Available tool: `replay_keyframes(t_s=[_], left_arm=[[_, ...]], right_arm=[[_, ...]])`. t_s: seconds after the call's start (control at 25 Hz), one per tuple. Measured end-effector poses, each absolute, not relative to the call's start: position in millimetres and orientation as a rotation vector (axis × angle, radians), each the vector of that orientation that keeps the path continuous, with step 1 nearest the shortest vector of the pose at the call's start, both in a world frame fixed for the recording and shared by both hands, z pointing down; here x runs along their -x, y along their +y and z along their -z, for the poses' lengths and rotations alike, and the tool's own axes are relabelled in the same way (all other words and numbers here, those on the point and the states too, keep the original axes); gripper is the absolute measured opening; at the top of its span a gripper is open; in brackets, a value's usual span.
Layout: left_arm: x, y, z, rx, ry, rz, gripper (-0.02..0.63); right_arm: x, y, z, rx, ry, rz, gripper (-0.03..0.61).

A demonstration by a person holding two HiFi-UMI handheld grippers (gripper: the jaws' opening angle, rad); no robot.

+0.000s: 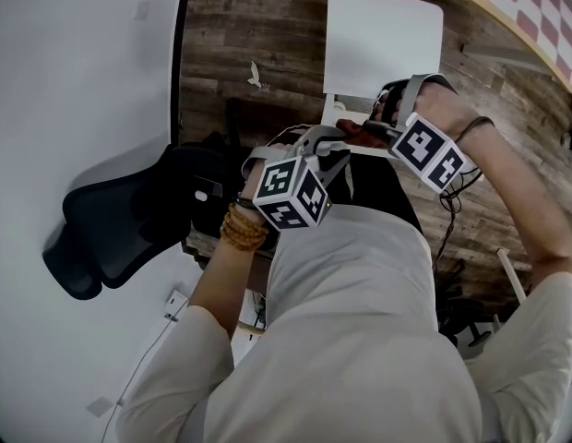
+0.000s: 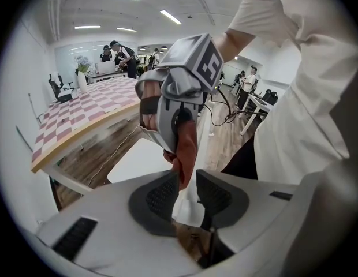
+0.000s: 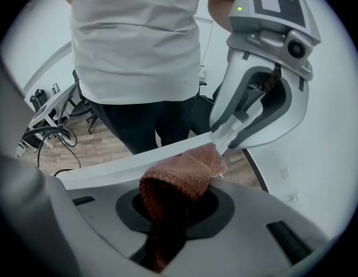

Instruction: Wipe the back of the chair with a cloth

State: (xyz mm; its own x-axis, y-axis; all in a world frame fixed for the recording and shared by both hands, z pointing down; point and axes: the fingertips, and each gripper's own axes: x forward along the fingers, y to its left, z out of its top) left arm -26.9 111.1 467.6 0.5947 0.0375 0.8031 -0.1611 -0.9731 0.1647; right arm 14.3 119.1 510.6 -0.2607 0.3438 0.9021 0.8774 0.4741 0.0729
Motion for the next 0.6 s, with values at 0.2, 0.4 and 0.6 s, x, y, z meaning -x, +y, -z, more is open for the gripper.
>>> replay_keyframes(t_s=[0.2, 0.4, 0.6], left_arm=[[25, 110, -466, -2.606, -0.107, -1.305, 0.121], [28, 111, -468, -2.610, -0.117, -1.316, 0.120], [29, 113, -466, -2.610, -0.134, -1.289, 0.120]], right_arm=[[-17, 119, -526, 1.038, -1.802, 0.727, 0.100], [-23, 118, -553, 1.061, -1.757, 0.696, 0.100], [-26, 116, -580, 1.085, -1.722, 0.675, 0.100]])
